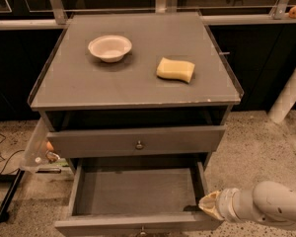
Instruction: Close middle drawer
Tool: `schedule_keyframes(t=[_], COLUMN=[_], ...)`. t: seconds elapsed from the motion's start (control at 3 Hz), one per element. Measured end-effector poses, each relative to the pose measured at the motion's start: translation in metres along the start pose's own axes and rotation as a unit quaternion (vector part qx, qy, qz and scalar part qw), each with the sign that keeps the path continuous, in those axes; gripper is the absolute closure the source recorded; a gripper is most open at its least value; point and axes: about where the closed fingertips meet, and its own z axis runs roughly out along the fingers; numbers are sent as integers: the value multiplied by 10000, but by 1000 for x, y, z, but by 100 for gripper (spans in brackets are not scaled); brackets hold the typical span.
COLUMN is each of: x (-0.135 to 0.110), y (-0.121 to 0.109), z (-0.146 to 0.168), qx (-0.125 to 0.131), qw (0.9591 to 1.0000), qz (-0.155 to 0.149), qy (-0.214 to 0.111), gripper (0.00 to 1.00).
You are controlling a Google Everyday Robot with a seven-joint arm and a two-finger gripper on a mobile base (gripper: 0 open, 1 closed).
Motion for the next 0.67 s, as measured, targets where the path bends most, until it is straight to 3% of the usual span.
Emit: schedule_keyframes(t=[0.67], x=[6], y=[60], z=[-18], qx=[-314], qw=[9993], qz=[172], qy=[138], gripper=[100])
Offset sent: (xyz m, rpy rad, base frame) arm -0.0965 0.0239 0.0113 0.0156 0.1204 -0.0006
